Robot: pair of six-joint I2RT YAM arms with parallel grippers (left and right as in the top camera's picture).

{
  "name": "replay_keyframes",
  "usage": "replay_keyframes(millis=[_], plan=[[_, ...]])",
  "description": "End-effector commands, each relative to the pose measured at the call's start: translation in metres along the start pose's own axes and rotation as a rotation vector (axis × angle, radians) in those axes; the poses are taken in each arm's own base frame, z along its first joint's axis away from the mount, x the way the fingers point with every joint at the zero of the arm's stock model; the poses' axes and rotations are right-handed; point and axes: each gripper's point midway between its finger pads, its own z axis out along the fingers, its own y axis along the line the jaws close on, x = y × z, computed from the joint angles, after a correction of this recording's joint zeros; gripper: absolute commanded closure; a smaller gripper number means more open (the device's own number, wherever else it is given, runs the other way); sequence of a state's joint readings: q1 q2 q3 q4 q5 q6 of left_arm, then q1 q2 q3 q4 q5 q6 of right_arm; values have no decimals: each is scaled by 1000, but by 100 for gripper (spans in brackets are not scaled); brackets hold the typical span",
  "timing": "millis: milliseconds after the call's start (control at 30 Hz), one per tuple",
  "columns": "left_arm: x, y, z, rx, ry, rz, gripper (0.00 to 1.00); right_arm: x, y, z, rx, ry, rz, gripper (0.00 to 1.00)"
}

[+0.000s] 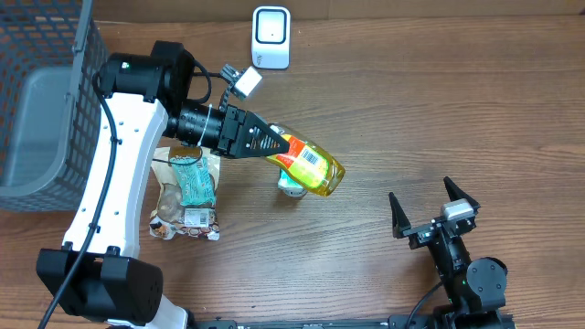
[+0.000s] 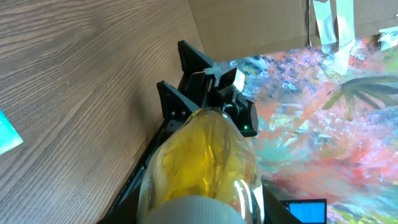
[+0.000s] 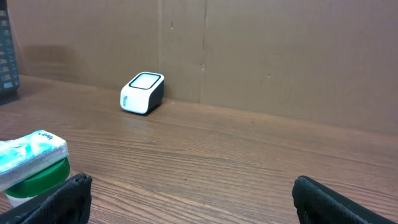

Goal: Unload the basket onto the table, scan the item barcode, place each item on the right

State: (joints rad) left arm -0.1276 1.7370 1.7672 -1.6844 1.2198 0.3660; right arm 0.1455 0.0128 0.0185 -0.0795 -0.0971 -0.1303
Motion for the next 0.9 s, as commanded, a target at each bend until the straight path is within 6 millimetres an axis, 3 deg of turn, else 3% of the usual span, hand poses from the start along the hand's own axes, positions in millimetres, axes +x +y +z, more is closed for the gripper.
replay_keyframes(millis=[0,533,867], plan=[[-3,-17,0,61,-22,1,89,2,-2,0,10,-2,1,0],[13,-37,33,104,89,-32,91,2,-2,0,10,-2,1,0],[15,-40,36,116,98,-29,92,2,-2,0,10,-2,1,0]])
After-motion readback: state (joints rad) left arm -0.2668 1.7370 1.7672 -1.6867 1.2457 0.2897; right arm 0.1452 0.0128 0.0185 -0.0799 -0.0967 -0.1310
